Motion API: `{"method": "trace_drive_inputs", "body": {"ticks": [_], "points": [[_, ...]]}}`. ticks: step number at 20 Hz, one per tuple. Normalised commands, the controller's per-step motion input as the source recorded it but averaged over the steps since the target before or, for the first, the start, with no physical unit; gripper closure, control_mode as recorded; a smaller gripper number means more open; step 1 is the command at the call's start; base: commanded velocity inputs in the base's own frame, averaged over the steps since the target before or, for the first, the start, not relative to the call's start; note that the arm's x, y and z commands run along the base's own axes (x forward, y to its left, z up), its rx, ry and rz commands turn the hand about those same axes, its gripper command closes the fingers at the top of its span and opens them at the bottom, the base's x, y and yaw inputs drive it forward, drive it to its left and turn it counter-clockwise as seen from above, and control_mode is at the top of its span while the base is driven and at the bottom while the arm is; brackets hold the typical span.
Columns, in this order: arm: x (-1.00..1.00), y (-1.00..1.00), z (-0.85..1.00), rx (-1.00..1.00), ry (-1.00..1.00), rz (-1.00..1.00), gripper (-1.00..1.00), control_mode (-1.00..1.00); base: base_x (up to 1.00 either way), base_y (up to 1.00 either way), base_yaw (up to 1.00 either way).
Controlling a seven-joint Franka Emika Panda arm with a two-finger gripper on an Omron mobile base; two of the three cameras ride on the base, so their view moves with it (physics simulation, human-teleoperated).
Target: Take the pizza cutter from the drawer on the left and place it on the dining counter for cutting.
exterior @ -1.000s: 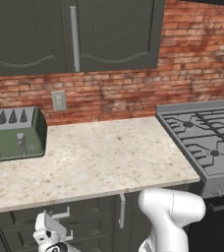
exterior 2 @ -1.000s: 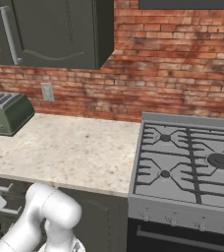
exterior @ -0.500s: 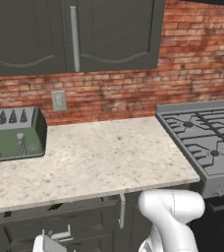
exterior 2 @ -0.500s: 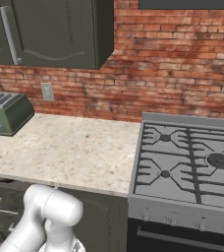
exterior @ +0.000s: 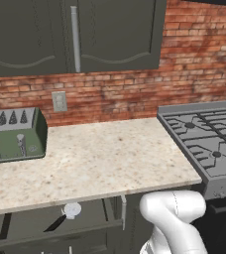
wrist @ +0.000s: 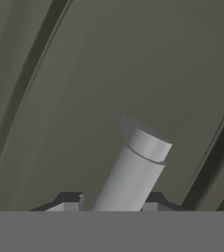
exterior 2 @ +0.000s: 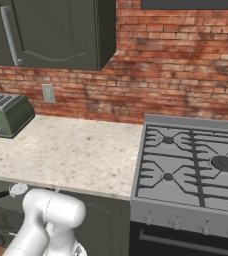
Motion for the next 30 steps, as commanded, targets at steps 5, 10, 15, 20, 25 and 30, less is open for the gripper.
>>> {"method": "trace_drive_inputs", "body": {"ticks": [5, 10, 15, 20, 25, 30], "points": [[-0.69, 0.0, 0.0, 0.0, 0.0, 0.0, 1.0, -1.0, 0.0, 0.0, 0.0], [-0.63, 0.0, 0.0, 0.0, 0.01, 0.0, 1.0, -1.0, 0.0, 0.0, 0.0], [-0.7, 0.0, 0.0, 0.0, 0.0, 0.0, 1.0, -1.0, 0.0, 0.0, 0.0], [-0.65, 0.0, 0.0, 0.0, 0.01, 0.0, 1.0, -1.0, 0.0, 0.0, 0.0], [-0.5, 0.0, 0.0, 0.0, 0.02, 0.0, 1.0, -1.0, 0.0, 0.0, 0.0], [-0.39, 0.0, 0.0, 0.0, 0.0, 0.0, 1.0, -1.0, 0.0, 0.0, 0.0]]}}
